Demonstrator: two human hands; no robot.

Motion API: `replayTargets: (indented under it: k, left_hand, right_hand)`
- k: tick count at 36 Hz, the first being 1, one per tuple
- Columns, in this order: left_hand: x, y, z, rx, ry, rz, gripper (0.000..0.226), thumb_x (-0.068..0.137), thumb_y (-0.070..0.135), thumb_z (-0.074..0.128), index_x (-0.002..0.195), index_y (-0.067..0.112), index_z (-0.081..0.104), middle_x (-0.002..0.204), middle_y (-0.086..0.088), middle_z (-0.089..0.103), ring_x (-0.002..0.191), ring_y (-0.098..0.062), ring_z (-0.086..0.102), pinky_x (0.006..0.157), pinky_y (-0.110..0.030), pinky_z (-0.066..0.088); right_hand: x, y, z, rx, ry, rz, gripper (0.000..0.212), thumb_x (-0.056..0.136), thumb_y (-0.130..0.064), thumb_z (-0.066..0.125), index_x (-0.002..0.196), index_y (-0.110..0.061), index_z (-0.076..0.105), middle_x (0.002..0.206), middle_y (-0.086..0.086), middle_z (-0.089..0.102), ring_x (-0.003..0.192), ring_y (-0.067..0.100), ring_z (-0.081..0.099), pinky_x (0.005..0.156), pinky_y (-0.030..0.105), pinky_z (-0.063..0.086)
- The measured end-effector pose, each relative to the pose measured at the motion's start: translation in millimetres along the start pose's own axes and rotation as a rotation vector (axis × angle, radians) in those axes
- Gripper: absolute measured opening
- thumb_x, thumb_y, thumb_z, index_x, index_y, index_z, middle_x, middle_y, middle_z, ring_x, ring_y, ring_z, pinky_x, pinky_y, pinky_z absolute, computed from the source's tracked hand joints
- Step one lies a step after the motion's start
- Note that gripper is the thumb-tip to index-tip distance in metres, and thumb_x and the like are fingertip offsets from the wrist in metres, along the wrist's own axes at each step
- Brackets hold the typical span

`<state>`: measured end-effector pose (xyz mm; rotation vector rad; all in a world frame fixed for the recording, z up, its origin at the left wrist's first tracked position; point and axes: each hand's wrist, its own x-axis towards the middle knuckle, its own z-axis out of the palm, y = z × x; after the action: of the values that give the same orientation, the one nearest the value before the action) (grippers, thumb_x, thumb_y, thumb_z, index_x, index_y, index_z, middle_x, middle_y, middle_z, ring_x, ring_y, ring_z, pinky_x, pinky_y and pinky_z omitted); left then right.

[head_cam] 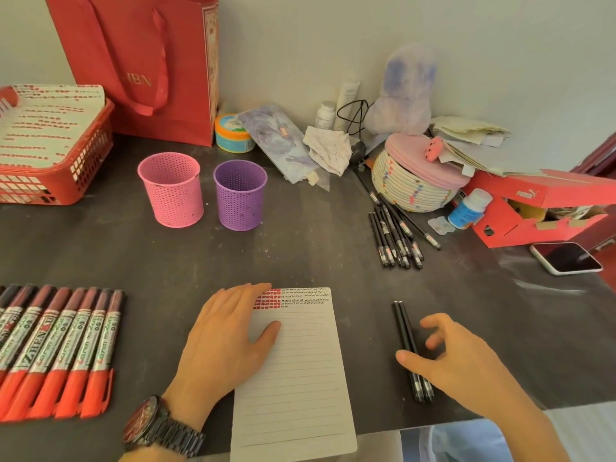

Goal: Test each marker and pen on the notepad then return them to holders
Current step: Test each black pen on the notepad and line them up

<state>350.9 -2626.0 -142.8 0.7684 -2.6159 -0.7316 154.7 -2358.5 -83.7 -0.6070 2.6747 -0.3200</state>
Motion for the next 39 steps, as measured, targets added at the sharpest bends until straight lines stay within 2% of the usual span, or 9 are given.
replayTargets:
  k: [5, 10, 14, 18, 23, 27, 31, 34, 39]
  left_hand:
    - [1, -1, 1, 0.004, -0.014, 0.005, 0.056, 0.089, 0.053, 0.061, 0.139, 0.032, 0.048, 0.134, 0.011, 0.057, 0.129, -0.012, 0.048, 0.112, -0.029, 0.021]
    - [2, -1, 1, 0.009, -0.015, 0.009, 0.055, 0.089, 0.052, 0.061, 0.138, 0.031, 0.048, 0.133, 0.01, 0.058, 0.127, -0.014, 0.05, 0.112, -0.037, 0.03]
    - [3, -1, 1, 0.004, -0.016, 0.002, 0.056, 0.089, 0.051, 0.062, 0.139, 0.03, 0.048, 0.133, 0.009, 0.058, 0.127, -0.016, 0.05, 0.113, -0.04, 0.033]
    - [4, -3, 1, 0.005, -0.007, 0.01, 0.055, 0.089, 0.05, 0.062, 0.138, 0.03, 0.048, 0.132, 0.011, 0.058, 0.127, -0.014, 0.049, 0.113, -0.037, 0.031]
    - [4, -3, 0, 0.002, 0.002, 0.013, 0.054, 0.089, 0.052, 0.061, 0.137, 0.032, 0.048, 0.132, 0.013, 0.057, 0.127, -0.012, 0.049, 0.112, -0.036, 0.031]
    - [4, -3, 0, -0.005, 0.005, 0.035, 0.053, 0.09, 0.052, 0.059, 0.137, 0.033, 0.048, 0.133, 0.016, 0.056, 0.127, -0.009, 0.048, 0.115, -0.035, 0.03]
    - [3, -3, -1, -0.002, 0.01, 0.044, 0.052, 0.09, 0.054, 0.057, 0.137, 0.034, 0.048, 0.133, 0.018, 0.055, 0.127, -0.007, 0.047, 0.115, -0.034, 0.029]
    - [2, -3, 0, -0.004, 0.015, 0.046, 0.052, 0.09, 0.054, 0.057, 0.137, 0.034, 0.048, 0.133, 0.018, 0.054, 0.127, -0.007, 0.047, 0.114, -0.032, 0.028]
    - [1, -3, 1, 0.044, 0.04, 0.084, 0.047, 0.09, 0.047, 0.061, 0.132, 0.028, 0.058, 0.134, 0.013, 0.057, 0.126, -0.011, 0.051, 0.113, -0.038, 0.035]
  right_hand:
    - [-14, 5, 11, 0.045, -0.023, 0.025, 0.061, 0.078, -0.053, 0.078, 0.125, -0.039, 0.042, 0.102, -0.017, 0.054, 0.085, 0.003, 0.06, 0.079, 0.027, 0.05]
    - [-18, 7, 12, 0.074, -0.015, 0.027, 0.056, 0.081, -0.045, 0.079, 0.126, -0.035, 0.048, 0.1, -0.016, 0.057, 0.086, 0.005, 0.061, 0.081, 0.031, 0.052]
    - [-19, 6, 9, 0.056, -0.027, 0.031, 0.054, 0.08, -0.045, 0.079, 0.124, -0.035, 0.049, 0.098, -0.015, 0.057, 0.084, 0.005, 0.061, 0.079, 0.029, 0.052]
    - [-18, 5, 7, 0.042, -0.035, 0.022, 0.055, 0.079, -0.047, 0.079, 0.124, -0.036, 0.049, 0.098, -0.014, 0.057, 0.085, 0.005, 0.061, 0.081, 0.031, 0.053]
    - [-11, -1, -4, 0.004, -0.067, 0.009, 0.058, 0.073, -0.068, 0.072, 0.118, -0.044, 0.043, 0.099, -0.015, 0.057, 0.084, 0.003, 0.061, 0.077, 0.025, 0.051]
    - [13, -18, -16, -0.032, 0.056, -0.027, 0.053, 0.081, -0.07, 0.063, 0.12, -0.037, 0.049, 0.097, -0.018, 0.056, 0.087, 0.002, 0.058, 0.075, 0.027, 0.044]
    - [59, -47, -24, -0.018, 0.23, -0.08, 0.041, 0.089, -0.056, 0.063, 0.119, -0.028, 0.058, 0.101, -0.01, 0.06, 0.089, 0.013, 0.057, 0.078, 0.032, 0.041]
    - [93, -68, -25, -0.046, 0.316, -0.113, 0.034, 0.093, -0.045, 0.062, 0.116, -0.02, 0.062, 0.108, 0.001, 0.066, 0.1, 0.024, 0.061, 0.082, 0.036, 0.043]
    - [132, -87, -23, -0.253, 0.33, -0.105, 0.027, 0.094, -0.039, 0.057, 0.093, -0.012, 0.062, 0.105, 0.014, 0.066, 0.097, 0.035, 0.063, 0.07, 0.033, 0.04]
